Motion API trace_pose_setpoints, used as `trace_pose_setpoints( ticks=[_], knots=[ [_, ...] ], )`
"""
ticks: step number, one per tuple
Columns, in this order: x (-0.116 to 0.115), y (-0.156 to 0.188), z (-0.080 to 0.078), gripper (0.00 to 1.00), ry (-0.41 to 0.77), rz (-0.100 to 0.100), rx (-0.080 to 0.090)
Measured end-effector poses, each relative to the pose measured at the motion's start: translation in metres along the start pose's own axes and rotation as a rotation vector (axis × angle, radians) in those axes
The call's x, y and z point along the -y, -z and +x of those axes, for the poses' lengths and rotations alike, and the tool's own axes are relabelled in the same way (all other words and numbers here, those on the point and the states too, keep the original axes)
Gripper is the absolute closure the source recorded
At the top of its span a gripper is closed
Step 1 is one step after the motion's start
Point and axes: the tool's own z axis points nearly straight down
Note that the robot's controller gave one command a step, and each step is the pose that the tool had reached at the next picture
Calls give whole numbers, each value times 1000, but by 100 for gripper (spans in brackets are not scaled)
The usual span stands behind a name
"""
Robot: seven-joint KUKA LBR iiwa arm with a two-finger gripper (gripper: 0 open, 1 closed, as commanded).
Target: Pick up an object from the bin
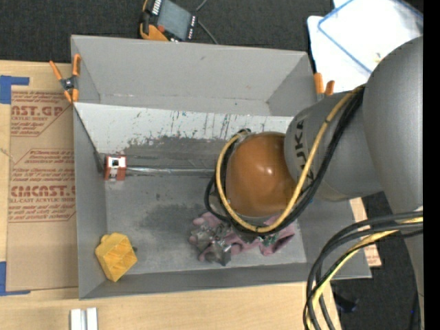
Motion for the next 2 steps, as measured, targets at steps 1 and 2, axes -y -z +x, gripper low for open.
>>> trace_pose_setpoints(
  ticks=[1,2],
  knots=[
    [0,0,0,100,0,0,0],
    [-6,14,-3,100,78,-1,0]
  ],
)
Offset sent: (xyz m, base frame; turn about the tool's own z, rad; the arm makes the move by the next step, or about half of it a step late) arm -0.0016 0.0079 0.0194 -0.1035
